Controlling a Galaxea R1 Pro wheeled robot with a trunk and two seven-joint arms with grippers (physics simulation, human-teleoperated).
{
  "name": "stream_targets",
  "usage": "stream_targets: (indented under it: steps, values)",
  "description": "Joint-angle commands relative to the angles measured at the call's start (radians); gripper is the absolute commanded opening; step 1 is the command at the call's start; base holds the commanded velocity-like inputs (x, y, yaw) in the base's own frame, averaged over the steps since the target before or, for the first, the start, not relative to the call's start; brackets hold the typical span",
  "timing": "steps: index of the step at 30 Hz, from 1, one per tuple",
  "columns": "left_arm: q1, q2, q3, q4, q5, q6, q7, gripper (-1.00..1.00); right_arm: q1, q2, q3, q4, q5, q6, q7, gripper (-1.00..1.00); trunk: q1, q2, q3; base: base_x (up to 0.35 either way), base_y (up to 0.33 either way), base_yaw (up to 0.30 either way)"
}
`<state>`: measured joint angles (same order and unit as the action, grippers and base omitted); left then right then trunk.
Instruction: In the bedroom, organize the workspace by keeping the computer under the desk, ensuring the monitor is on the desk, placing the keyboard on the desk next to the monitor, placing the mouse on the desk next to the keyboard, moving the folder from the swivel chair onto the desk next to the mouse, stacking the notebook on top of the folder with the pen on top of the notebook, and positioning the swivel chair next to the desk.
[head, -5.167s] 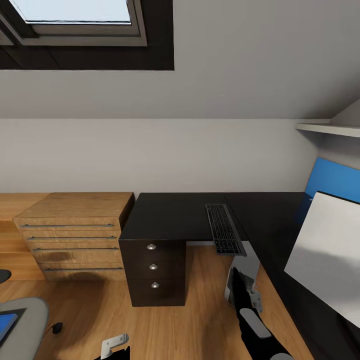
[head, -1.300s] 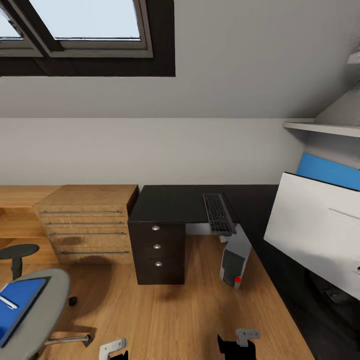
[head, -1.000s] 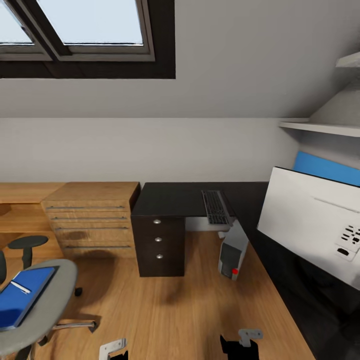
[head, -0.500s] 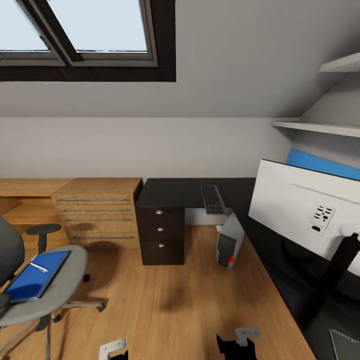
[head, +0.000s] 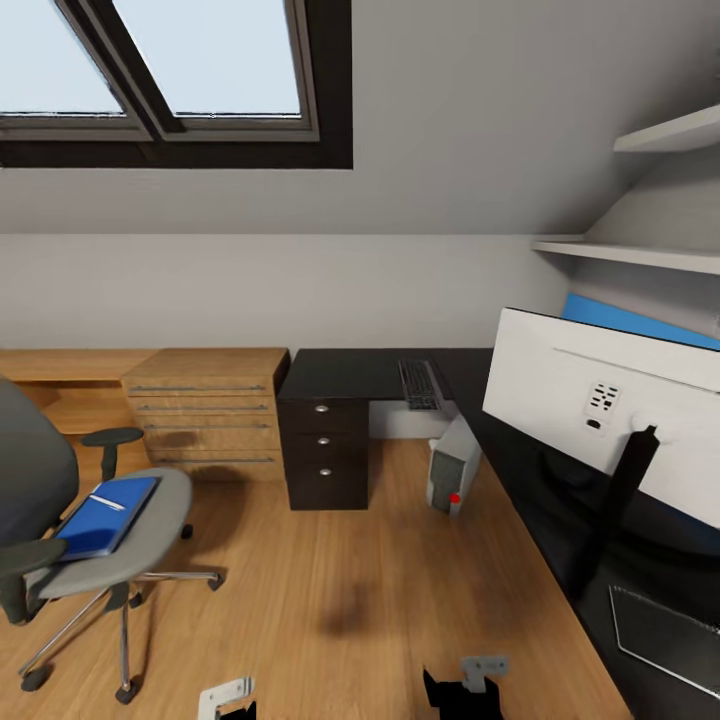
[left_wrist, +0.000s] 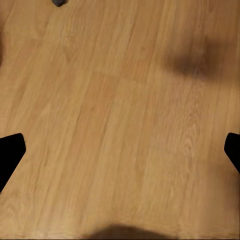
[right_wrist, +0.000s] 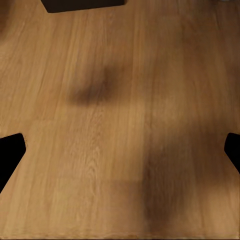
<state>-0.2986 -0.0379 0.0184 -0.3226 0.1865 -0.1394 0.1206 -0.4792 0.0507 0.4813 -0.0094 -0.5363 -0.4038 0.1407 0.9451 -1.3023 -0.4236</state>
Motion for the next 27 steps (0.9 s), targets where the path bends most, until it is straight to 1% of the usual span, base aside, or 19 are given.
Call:
stream_targets:
  steps: [1,14,18,20,27]
  values:
    - [-0.001,0.0,0.002,0.0,0.006,-0.003,0.001,1.0,-0.001,0.001,0.003,0.003,-0.009,-0.005,0.007,1.0,-0.001,-0.001,-0.001,-0.329,0.0,0.0]
    - [-0.001,0.0,0.002,0.0,0.006,-0.003,0.002,1.0,-0.001,0.001,0.002,0.003,-0.009,-0.025,0.007,1.0,-0.001,-0.001,-0.001,-0.329,-0.002,0.0]
    - [-0.001,0.0,0.002,0.0,0.006,-0.003,0.002,1.0,-0.001,0.001,0.002,0.003,-0.01,-0.026,0.007,1.0,-0.001,-0.001,-0.001,-0.278,-0.086,0.0]
    - [-0.001,0.0,0.002,0.0,0.006,-0.004,0.002,1.0,-0.001,0.001,0.002,0.003,-0.011,-0.027,0.007,1.0,-0.001,-0.001,-0.001,-0.164,-0.132,0.0]
    - [-0.001,0.0,0.002,0.0,0.007,-0.004,0.002,1.0,-0.001,0.001,0.003,0.003,-0.014,-0.026,0.006,1.0,-0.001,-0.001,-0.001,-0.026,-0.121,0.0]
